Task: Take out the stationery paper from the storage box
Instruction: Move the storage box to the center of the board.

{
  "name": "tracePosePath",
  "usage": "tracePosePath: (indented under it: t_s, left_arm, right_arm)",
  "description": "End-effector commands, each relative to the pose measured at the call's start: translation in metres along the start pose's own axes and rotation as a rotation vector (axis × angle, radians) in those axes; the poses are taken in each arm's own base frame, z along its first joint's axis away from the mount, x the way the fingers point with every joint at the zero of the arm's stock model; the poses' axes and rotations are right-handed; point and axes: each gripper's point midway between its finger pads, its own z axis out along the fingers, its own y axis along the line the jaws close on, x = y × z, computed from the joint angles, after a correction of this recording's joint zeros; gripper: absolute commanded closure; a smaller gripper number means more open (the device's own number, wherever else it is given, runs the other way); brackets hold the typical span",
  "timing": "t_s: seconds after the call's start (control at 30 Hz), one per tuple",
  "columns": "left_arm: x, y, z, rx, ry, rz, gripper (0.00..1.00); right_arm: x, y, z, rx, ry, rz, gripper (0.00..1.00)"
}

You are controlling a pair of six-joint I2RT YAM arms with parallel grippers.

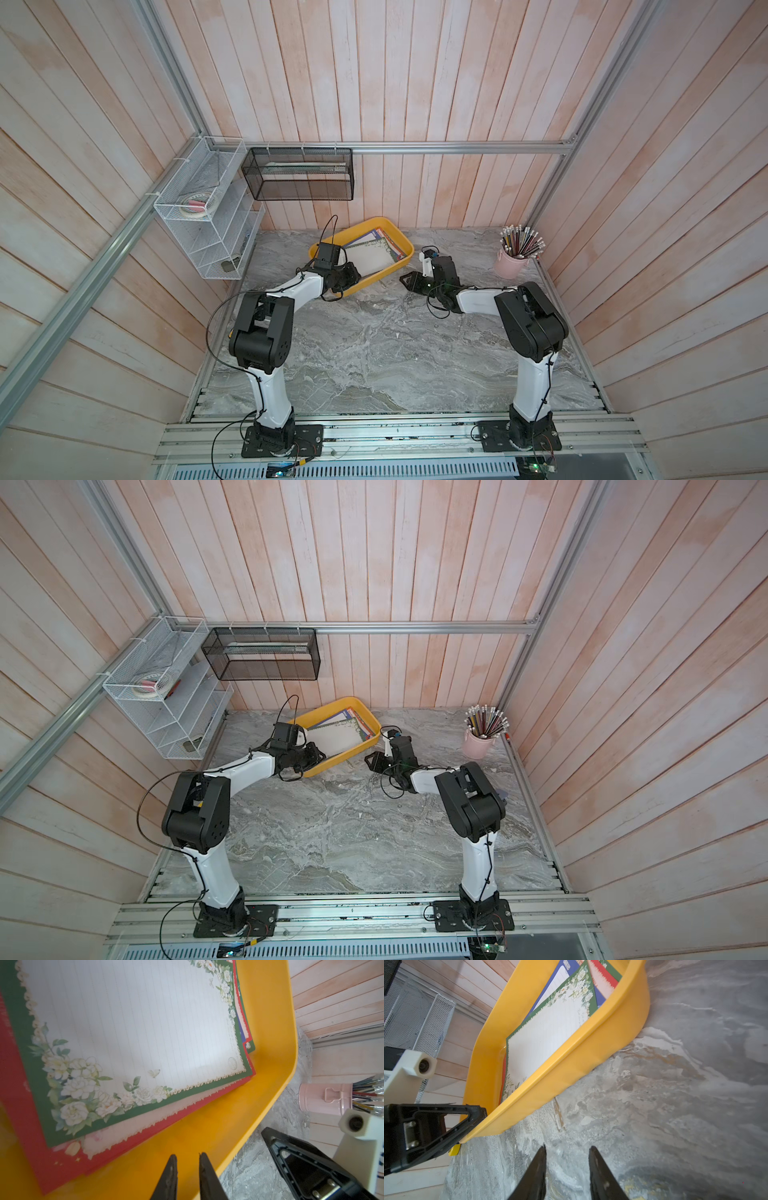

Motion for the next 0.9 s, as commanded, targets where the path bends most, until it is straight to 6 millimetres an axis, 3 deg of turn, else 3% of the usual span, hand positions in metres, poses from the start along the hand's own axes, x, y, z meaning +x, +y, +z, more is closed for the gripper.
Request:
tracePosePath:
  t_s: [0.0,0.13,0.33,0.67,0.87]
  left_arm:
    - [0.021,-0.004,-0.011,0.006,0.051,-0.016,0.77]
    - [0.019,-0.007,-0.022,-0.003,0.032,0.020,0.76]
    - [-0.014,-0.006,-0.030,-0.082,-0.030,0.137,0.76]
    - [-0.058,0.035,-0.029,-0.220,-0.146,0.177,0.82]
    - [-0.054,0.049,-0.018,-0.259,-0.117,0.157,0.82]
  right_arm:
    - [0.010,0.003,0.007,-0.015,0.040,0.007,0.63]
    - [0.014,0.005,0.005,-0.023,0.048,0.012,0.63]
    - [0.017,0.007,-0.009,-0.010,0.046,-0.002,0.63]
    - [0.021,0.014,-0.015,-0.009,0.040,0.000,0.63]
    - [0.020,0.006,-0.006,0.009,0.028,-0.007,0.63]
